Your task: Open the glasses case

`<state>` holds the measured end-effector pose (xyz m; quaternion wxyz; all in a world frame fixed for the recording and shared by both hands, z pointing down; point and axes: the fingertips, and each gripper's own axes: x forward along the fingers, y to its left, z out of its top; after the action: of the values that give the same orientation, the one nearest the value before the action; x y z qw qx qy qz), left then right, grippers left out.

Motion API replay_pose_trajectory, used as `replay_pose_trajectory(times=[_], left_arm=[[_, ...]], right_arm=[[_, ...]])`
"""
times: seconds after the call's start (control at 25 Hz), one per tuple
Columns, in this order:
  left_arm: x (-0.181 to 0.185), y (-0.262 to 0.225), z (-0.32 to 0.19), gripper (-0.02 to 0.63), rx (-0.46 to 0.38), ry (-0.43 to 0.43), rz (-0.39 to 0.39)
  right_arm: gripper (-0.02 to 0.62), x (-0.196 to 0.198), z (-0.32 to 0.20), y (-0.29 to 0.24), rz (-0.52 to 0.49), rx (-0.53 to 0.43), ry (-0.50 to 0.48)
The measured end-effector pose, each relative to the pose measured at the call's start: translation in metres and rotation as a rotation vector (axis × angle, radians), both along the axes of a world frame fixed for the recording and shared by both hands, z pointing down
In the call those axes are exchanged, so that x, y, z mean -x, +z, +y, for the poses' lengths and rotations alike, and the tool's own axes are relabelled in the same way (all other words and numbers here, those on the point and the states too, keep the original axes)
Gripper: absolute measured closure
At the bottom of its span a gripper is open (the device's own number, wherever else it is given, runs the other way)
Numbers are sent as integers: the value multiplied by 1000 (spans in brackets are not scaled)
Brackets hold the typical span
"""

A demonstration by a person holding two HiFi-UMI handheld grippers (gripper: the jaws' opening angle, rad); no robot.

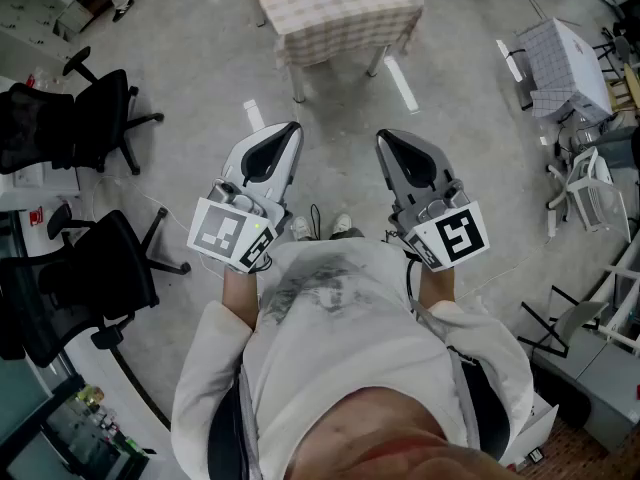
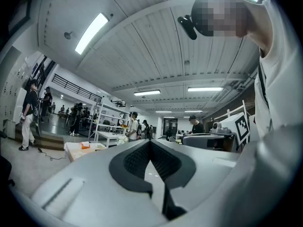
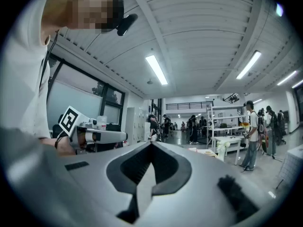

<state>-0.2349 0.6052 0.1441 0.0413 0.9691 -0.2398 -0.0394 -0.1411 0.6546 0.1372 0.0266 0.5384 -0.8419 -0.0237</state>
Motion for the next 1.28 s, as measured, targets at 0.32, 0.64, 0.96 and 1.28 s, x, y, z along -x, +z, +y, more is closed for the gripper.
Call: replay_pose_trajectory(times=[0.32,0.64,0.96,1.28], left_arm=[[-20,8,2,598,9,2,-25],[-47,8,13,598,16,-29,-47],[-59,16,10,598,20,-56,-83],[-56,22,-42,598,24,-23,-65]], right_arm=[[581,-20,0,7,-9,11,8],[580,-49,8,10,-22,0,-13],[580,-60,-1,17,-37,12,-52],[580,-56,-51,21,-35,24,-27]])
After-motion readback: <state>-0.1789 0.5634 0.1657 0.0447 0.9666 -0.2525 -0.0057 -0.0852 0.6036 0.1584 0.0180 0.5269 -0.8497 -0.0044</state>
